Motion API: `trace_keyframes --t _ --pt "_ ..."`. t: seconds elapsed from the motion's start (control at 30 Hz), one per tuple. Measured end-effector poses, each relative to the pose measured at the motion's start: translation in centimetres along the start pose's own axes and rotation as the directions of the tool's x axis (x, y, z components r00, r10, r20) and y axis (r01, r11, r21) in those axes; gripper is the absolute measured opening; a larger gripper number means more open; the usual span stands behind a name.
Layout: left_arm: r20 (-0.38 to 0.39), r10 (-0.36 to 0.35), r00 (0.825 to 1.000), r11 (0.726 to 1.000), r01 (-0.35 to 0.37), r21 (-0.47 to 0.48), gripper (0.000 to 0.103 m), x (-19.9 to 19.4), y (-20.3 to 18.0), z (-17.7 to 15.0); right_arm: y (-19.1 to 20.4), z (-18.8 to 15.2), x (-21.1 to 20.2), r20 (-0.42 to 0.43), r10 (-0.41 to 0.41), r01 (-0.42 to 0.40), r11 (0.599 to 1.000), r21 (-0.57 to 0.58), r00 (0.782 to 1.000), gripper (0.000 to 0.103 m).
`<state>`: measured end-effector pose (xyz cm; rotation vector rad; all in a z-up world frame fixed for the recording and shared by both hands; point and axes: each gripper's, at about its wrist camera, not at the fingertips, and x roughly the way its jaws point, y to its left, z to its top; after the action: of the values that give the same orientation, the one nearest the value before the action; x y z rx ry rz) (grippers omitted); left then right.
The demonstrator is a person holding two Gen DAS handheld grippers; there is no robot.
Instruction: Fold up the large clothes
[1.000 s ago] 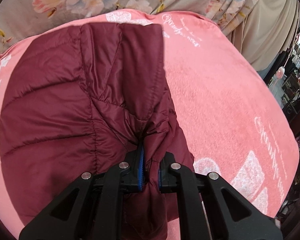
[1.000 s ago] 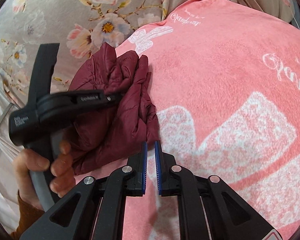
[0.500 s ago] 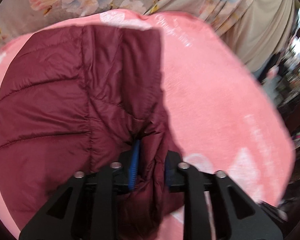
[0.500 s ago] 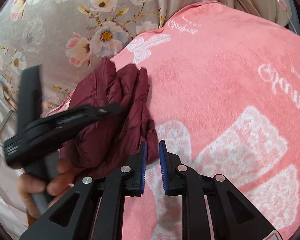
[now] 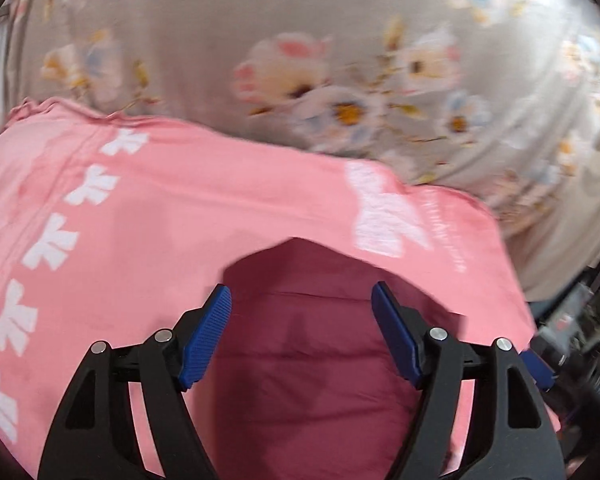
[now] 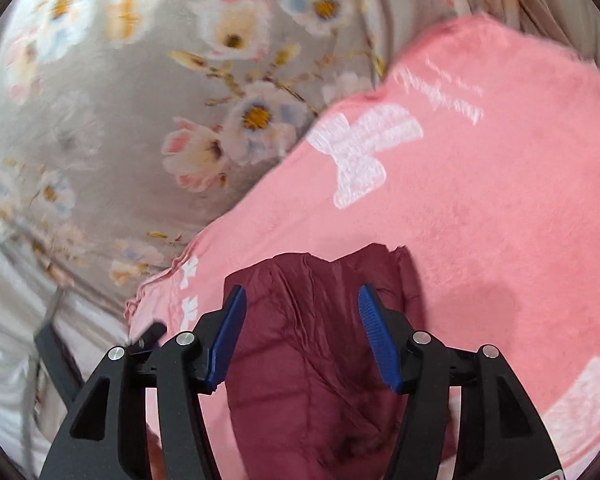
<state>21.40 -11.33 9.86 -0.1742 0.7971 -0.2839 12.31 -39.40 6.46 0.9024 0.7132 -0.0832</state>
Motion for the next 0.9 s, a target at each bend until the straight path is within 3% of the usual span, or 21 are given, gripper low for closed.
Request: trace_keyframes --t 0.17,0.27,0.3,0.33,0.47,0.53,0.63,0.8,0.9 --pt "-0.051 0.093 0.994 0.996 -0.094 -0.006 0.07 3.7 1.4 0.0 -0.5 -0.1 5.4 -0.05 -0.131 0.136 0.986 0.1 0.99 0.059" --pt "-0.07 0.111 0.991 0.994 -0.112 -0.016 0.07 4.6 2.3 -0.4 -0.8 -0.9 7.3 -0.051 -0.193 0.196 0.979 0.062 0.98 0.03" --pt "-0.074 0.117 0.99 0.993 -0.119 -0.017 0.07 4.9 2.2 -0.5 -1.0 -1.1 7.6 -0.05 -0.188 0.19 0.981 0.045 0.981 0.013" --pt "-0.08 0.118 0.99 0.993 -0.12 -0.016 0.07 5.3 2.2 -0.7 -0.9 -1.2 7.6 -0.034 -0.184 0.185 0.983 0.017 0.982 0.009" --pt "-0.094 0.109 0.99 0.994 -0.109 0.002 0.07 6.4 1.4 -1.1 -0.4 -1.0 6.1 0.11 -0.175 0.188 0.975 -0.121 0.978 0.006" --pt "-0.1 0.098 0.99 0.995 -0.098 0.009 0.07 6.9 0.9 -1.2 -0.3 -1.1 6.0 0.157 -0.2 0.23 0.95 -0.21 0.967 0.006" --pt "-0.116 0.091 0.989 0.996 -0.088 0.025 0.07 8.2 -0.2 -1.7 -1.4 -1.5 7.5 0.148 -0.23 0.263 0.925 -0.275 0.962 0.006" --pt "-0.164 0.105 0.981 0.994 -0.101 0.033 0.071 11.7 -1.8 -3.5 -4.5 -1.8 9.2 0.12 -0.233 0.258 0.928 -0.271 0.965 0.006" --pt "-0.153 0.12 0.981 0.992 -0.113 0.054 0.072 12.3 -2.4 -4.2 -5.7 -2.0 9.8 0.107 -0.216 0.238 0.934 -0.268 0.97 0.006"
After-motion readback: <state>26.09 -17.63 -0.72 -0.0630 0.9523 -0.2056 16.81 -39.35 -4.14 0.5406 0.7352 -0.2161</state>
